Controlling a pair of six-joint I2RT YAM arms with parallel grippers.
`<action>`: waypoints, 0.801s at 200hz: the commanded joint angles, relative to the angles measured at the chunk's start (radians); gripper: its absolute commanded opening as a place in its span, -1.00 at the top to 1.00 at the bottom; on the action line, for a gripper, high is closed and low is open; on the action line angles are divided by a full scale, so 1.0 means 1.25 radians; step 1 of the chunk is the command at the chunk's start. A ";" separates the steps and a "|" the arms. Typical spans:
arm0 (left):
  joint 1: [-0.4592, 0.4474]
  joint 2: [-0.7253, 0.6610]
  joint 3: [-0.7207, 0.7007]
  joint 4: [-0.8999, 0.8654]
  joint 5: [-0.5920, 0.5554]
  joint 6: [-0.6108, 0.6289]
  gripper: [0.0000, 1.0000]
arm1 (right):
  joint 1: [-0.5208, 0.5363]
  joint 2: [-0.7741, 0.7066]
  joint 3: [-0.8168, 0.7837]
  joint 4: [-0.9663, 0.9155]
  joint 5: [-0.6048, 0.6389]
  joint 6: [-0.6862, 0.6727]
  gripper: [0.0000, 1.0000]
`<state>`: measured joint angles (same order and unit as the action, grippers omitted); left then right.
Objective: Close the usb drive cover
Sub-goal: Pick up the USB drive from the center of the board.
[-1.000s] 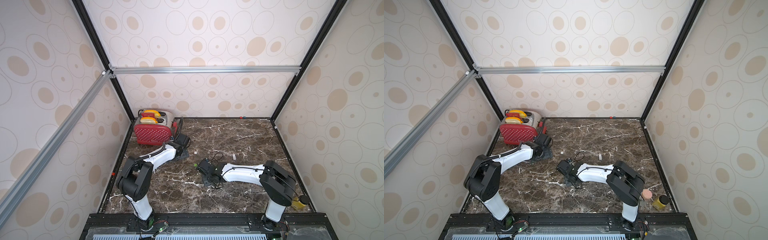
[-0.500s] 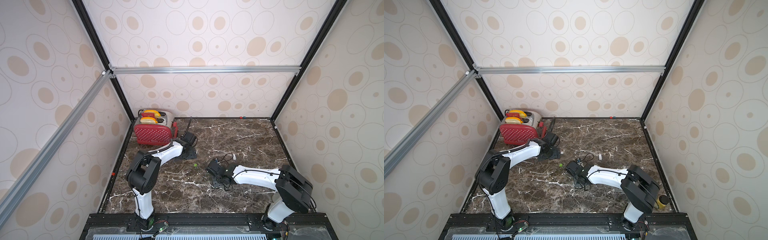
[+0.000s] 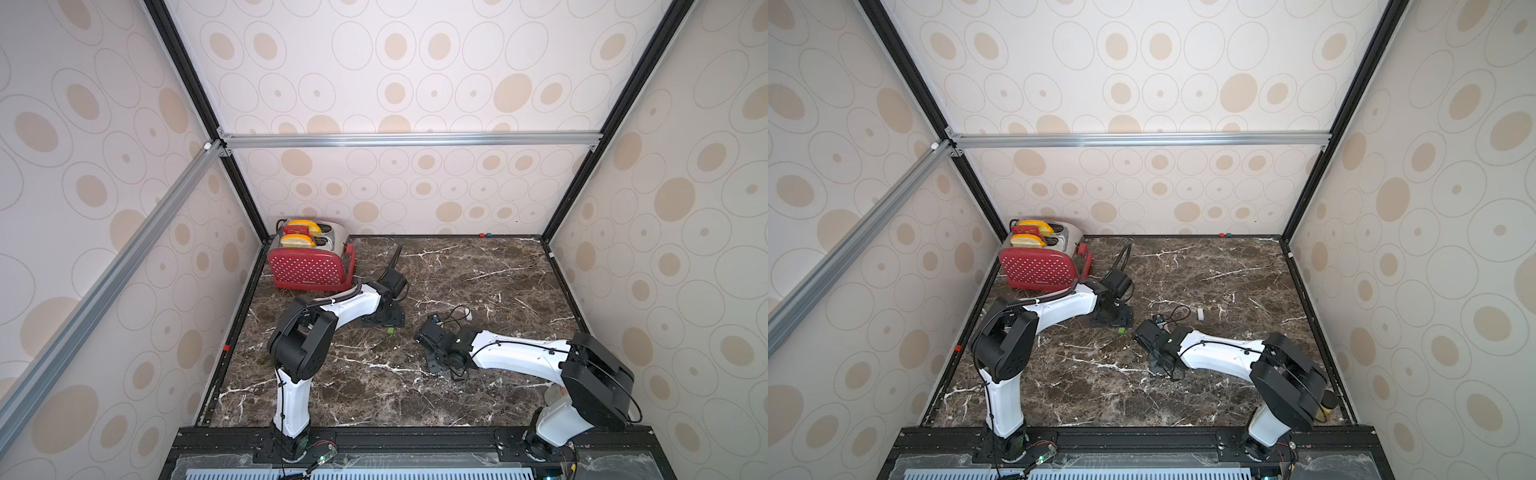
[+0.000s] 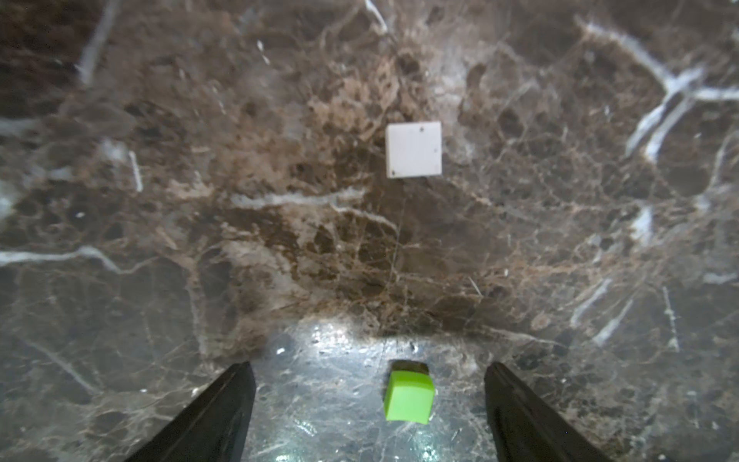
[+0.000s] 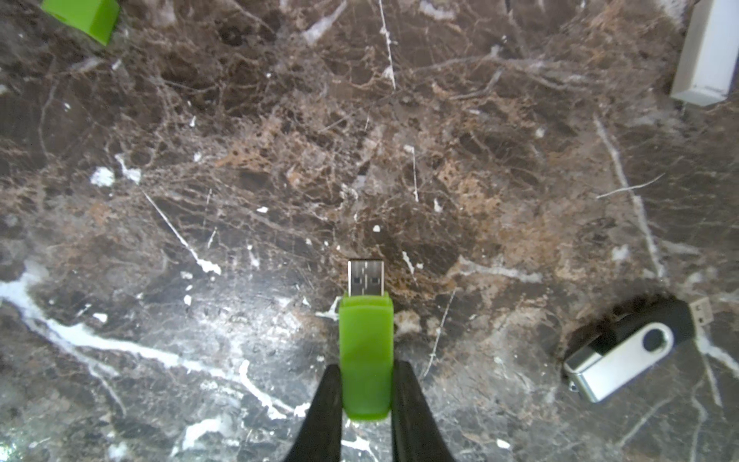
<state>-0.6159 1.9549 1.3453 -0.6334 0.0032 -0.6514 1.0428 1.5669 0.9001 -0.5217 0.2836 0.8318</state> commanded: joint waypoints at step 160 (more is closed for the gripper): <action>-0.020 0.061 0.053 -0.091 0.041 0.039 -0.38 | -0.008 -0.066 -0.015 -0.025 0.028 -0.013 0.88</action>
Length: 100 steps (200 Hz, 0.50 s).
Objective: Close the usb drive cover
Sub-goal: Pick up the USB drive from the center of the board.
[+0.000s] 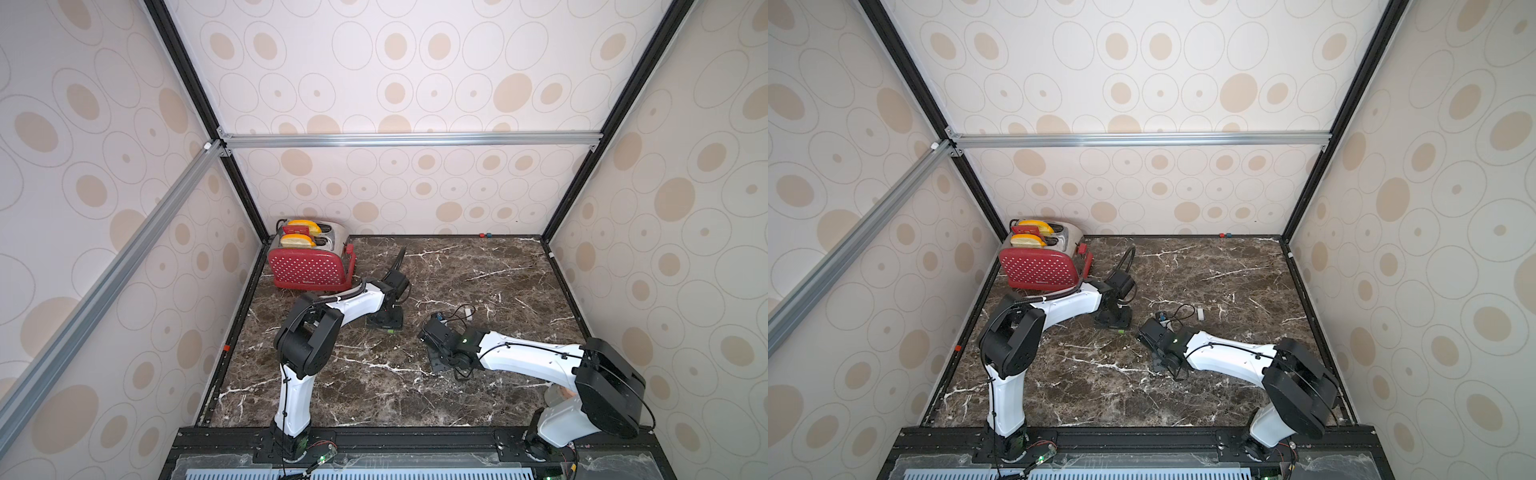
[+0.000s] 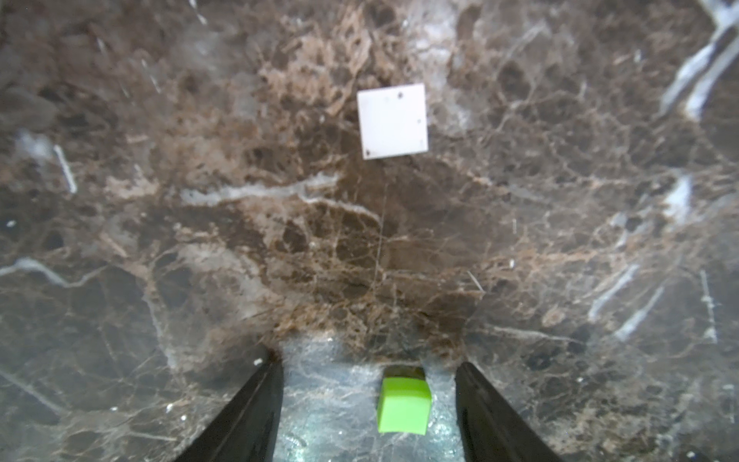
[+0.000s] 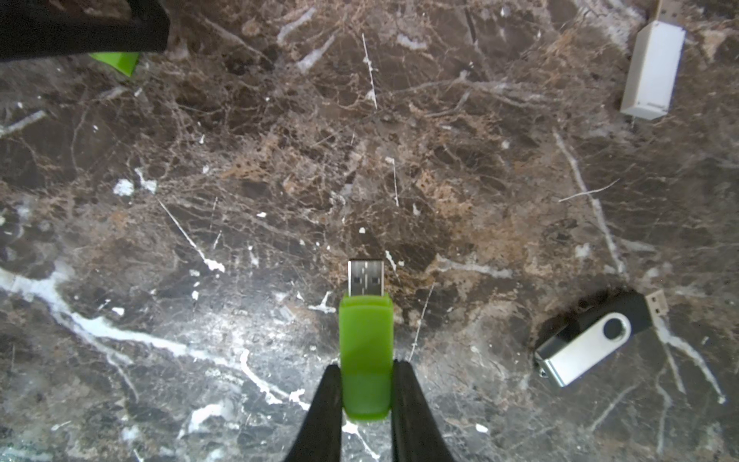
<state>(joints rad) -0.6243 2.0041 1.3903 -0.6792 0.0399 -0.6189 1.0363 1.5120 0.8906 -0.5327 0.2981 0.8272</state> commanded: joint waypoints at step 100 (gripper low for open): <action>-0.027 0.083 0.062 -0.139 0.075 0.028 -0.12 | -0.003 -0.062 -0.006 -0.037 0.043 -0.031 0.89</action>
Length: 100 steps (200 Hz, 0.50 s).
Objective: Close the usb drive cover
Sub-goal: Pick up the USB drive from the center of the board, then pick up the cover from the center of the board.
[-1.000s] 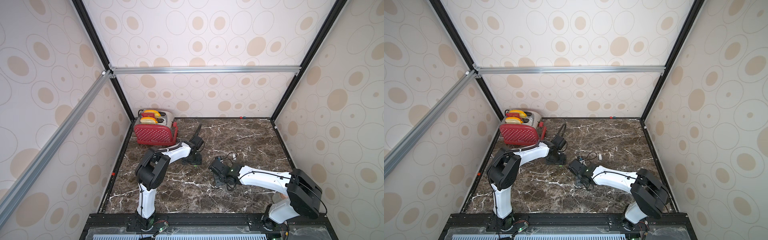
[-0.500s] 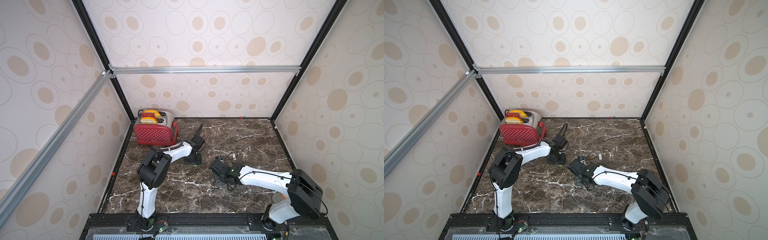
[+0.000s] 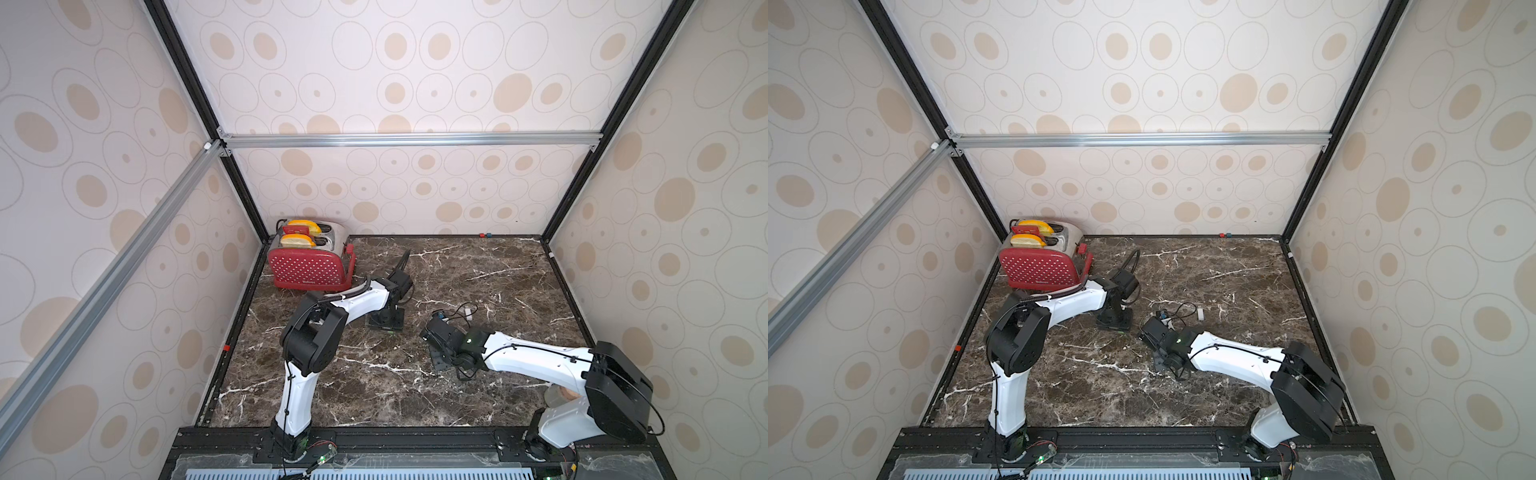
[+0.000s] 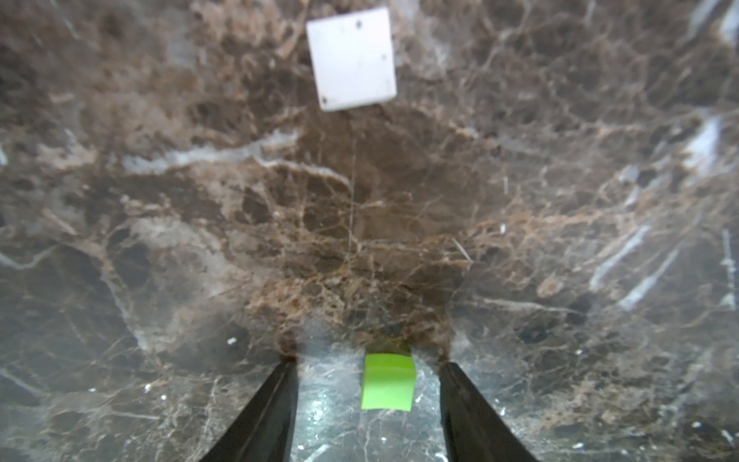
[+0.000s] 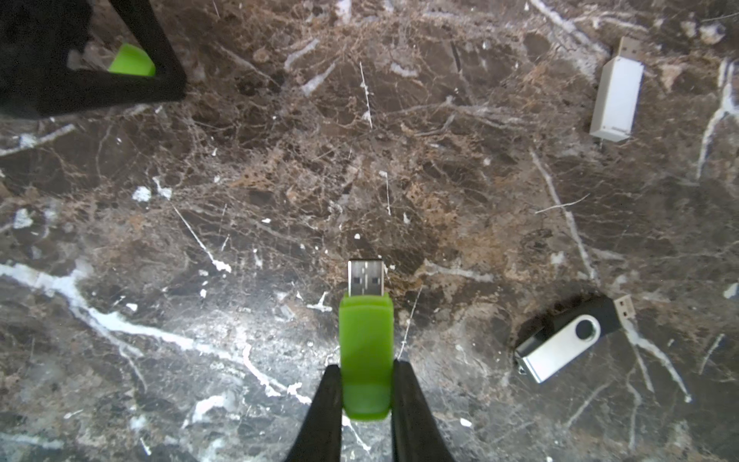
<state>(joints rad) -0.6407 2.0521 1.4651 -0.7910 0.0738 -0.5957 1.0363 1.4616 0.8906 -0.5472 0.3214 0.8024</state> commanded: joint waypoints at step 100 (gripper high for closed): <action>-0.016 0.063 0.015 -0.076 0.069 0.000 0.09 | -0.003 -0.031 -0.013 -0.017 0.017 -0.022 0.92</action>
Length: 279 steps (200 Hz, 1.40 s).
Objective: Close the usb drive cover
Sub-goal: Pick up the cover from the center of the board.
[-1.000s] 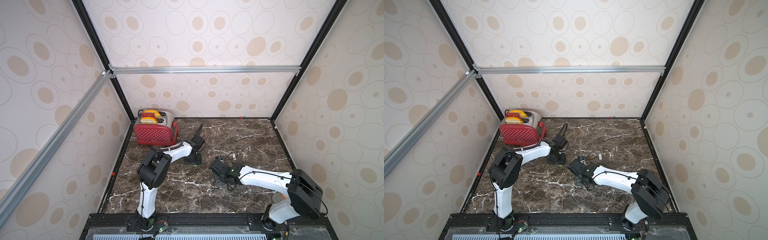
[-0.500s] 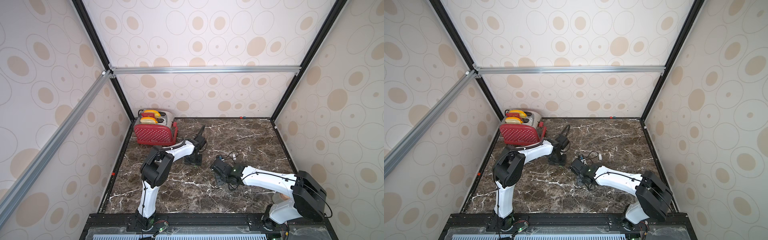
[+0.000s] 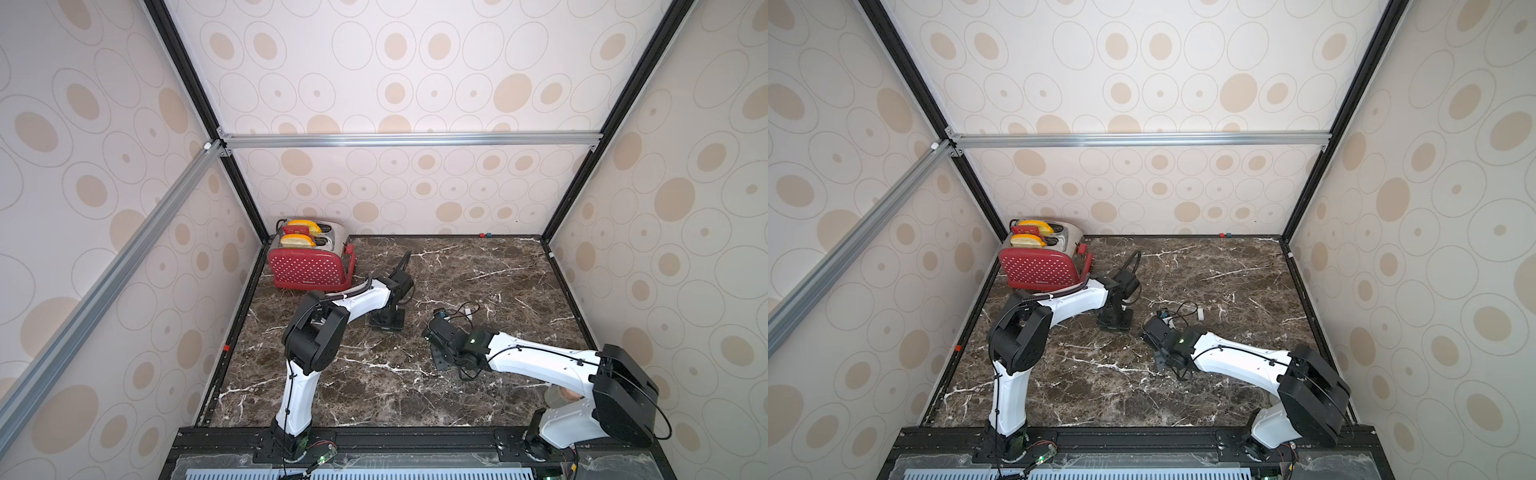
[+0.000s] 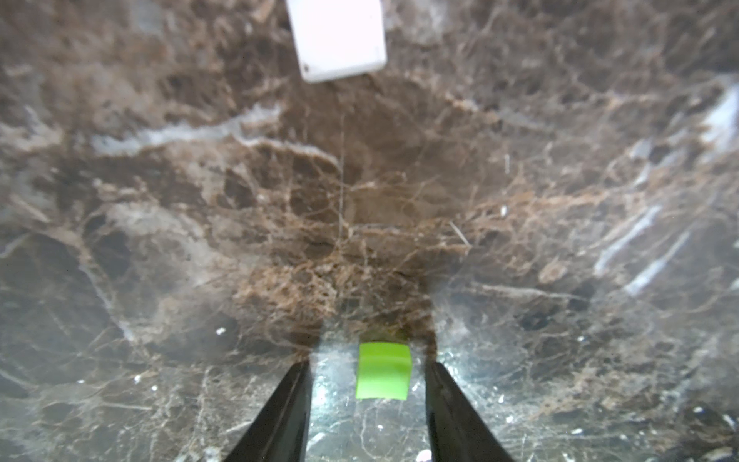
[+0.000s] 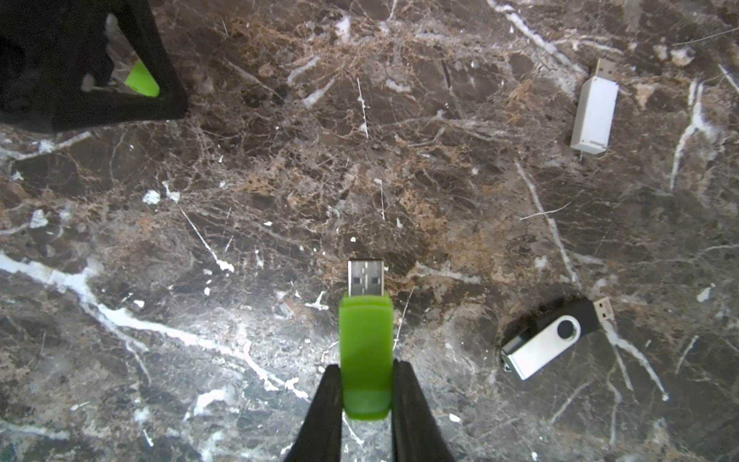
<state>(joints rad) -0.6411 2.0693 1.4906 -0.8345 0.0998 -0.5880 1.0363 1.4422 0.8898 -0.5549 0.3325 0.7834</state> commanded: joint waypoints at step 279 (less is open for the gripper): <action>-0.018 0.144 0.147 -0.132 -0.020 0.001 0.40 | -0.002 -0.054 -0.037 -0.013 -0.020 -0.038 0.97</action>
<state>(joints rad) -0.6548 2.1948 1.6894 -1.0027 0.0937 -0.5869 1.0363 1.3888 0.8570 -0.5549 0.3122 0.7475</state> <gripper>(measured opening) 0.302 0.203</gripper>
